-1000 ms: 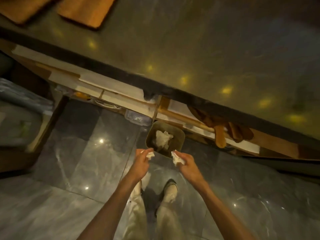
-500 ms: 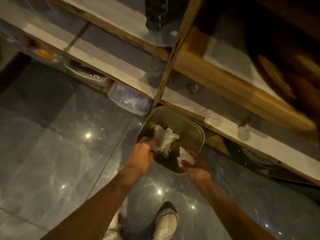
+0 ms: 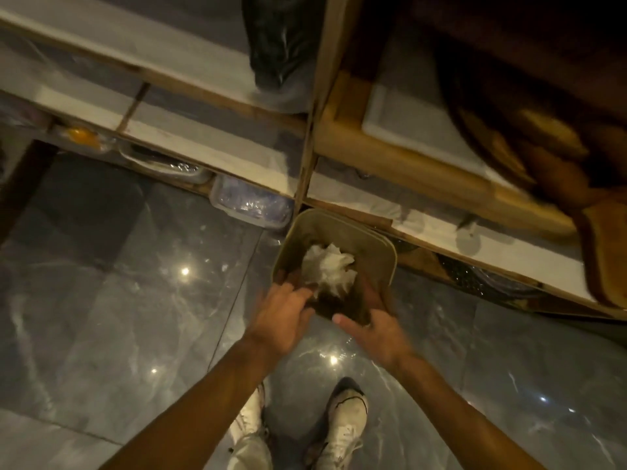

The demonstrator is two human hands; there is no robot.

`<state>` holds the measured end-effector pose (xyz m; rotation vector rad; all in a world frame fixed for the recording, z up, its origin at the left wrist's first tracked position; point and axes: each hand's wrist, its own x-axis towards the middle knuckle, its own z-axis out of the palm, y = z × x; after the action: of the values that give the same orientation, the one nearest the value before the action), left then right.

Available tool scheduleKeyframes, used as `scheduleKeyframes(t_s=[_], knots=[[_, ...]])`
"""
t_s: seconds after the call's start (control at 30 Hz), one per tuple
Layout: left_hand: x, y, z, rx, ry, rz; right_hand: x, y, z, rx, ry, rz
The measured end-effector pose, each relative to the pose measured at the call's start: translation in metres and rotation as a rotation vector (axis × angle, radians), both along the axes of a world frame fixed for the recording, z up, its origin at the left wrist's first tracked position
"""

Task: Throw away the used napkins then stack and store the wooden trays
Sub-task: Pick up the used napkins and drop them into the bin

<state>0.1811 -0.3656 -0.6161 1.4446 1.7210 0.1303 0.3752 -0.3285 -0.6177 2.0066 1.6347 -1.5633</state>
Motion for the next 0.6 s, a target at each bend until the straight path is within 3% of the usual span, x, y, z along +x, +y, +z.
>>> scheduleKeyframes(t_s=[0.1,0.23,0.43,0.6], knots=[[-0.018,-0.006,0.062,0.008,0.153,-0.072,-0.003,-0.002,0.056,0.108,0.011,0.141],[-0.041,-0.008,0.159,-0.056,0.258,-0.059,-0.005,-0.005,0.156,0.184,-0.125,0.282],[-0.048,-0.035,0.318,0.031,0.309,0.033,0.012,-0.019,0.314,0.397,-0.147,0.402],[-0.035,-0.065,0.422,0.03,0.324,0.168,0.042,-0.035,0.417,0.363,-0.118,0.415]])
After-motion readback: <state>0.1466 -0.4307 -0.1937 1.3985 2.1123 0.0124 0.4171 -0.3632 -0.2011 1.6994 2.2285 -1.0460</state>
